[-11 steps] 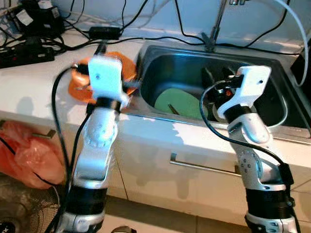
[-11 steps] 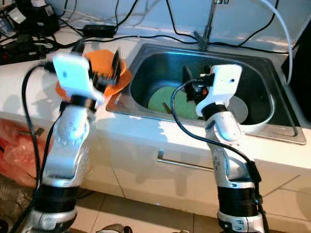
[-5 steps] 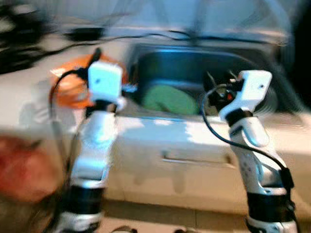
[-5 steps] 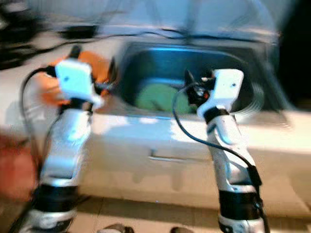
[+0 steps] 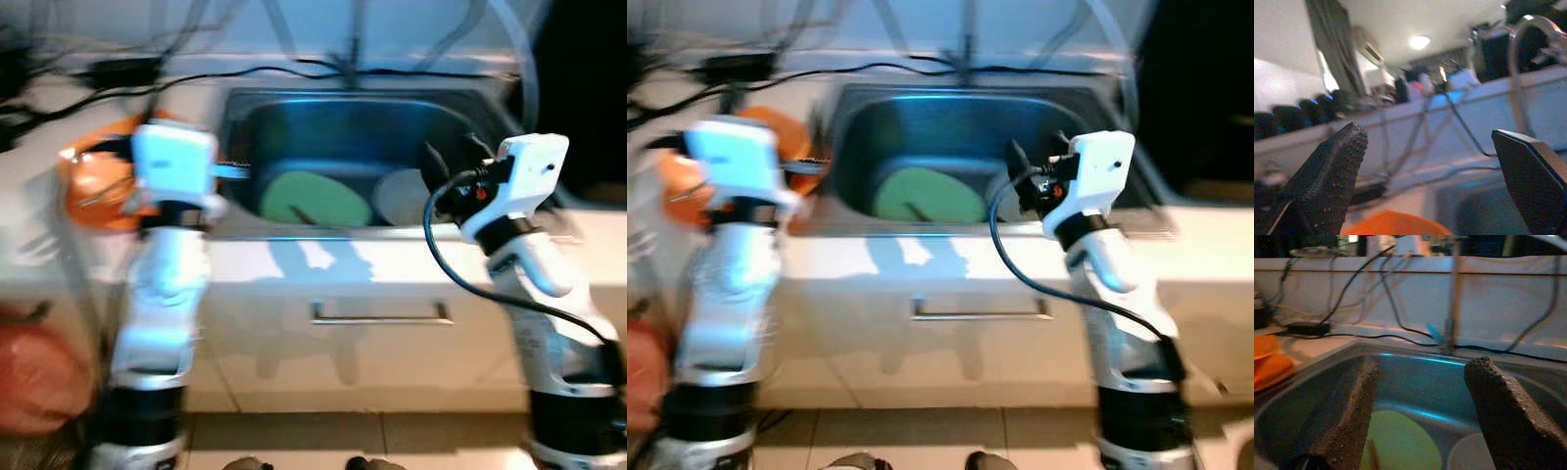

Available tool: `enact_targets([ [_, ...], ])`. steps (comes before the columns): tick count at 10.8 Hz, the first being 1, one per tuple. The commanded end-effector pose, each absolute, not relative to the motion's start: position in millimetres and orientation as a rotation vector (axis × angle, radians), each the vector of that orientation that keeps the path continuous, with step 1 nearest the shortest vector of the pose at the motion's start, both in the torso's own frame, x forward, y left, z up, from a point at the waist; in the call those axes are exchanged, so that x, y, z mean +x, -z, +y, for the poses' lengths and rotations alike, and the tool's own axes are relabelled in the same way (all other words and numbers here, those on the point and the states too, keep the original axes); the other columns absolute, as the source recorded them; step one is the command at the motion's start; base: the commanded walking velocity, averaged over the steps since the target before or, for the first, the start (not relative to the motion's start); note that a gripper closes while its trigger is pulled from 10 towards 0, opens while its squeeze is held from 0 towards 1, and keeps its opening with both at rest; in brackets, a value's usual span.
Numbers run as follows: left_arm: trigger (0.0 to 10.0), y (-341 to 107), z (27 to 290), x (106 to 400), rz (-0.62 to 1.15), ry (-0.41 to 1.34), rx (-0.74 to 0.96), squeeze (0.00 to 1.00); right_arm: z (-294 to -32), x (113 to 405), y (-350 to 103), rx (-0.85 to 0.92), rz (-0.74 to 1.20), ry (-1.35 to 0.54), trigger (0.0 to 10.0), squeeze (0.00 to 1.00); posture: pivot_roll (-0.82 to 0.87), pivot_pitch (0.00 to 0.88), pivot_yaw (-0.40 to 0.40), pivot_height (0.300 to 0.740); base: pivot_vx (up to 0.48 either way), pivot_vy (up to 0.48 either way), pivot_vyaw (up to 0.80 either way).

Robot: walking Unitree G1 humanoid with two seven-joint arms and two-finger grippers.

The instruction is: Kitchen organization

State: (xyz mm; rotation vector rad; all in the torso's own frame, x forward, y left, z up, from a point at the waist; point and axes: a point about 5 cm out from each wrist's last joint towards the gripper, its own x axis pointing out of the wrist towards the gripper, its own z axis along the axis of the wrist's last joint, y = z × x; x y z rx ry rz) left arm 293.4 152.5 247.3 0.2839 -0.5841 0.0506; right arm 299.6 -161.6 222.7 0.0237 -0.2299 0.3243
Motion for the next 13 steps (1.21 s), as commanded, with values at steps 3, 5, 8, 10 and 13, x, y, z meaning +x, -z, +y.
enact_targets([
  [3, 10.0, -236.9, 161.3, 278.7, -0.563, 0.033, 0.334, 0.0, -168.5, 292.9, -212.3, 0.021, -0.091, -0.478, 10.0, 0.0, 0.04, 0.072, 0.015, 0.74, 0.0, 0.0, 0.0],
  [5, 10.0, -230.0, 157.6, 280.2, -0.537, 0.032, 0.312, 0.0, -176.5, 283.2, -203.9, -0.011, 0.031, -0.628, 10.0, 0.0, 0.04, 0.066, 0.023, 0.74, 0.0, 0.0, 0.0],
  [8, 10.0, -219.1, 149.6, 274.9, -0.488, 0.151, 0.294, 0.0, -175.5, 266.0, -196.1, 0.027, 0.155, -0.832, 10.0, 0.0, 0.03, 0.071, 0.043, 0.74, 0.0, 0.0, 0.0],
  [10, 10.0, -209.6, 156.6, 271.2, -0.457, 0.156, 0.319, 0.0, -173.5, 258.6, -196.0, 0.051, 0.201, -0.958, 10.0, 0.0, 0.03, 0.071, 0.046, 0.74, 0.0, 0.0, 0.0],
  [13, 10.0, -208.8, 175.9, 270.2, -0.445, 0.026, 0.361, 0.0, -171.0, 264.5, -203.1, 0.052, 0.161, -0.963, 10.0, 0.0, 0.05, 0.072, 0.04, 0.74, 0.0, 0.0, 0.0],
])
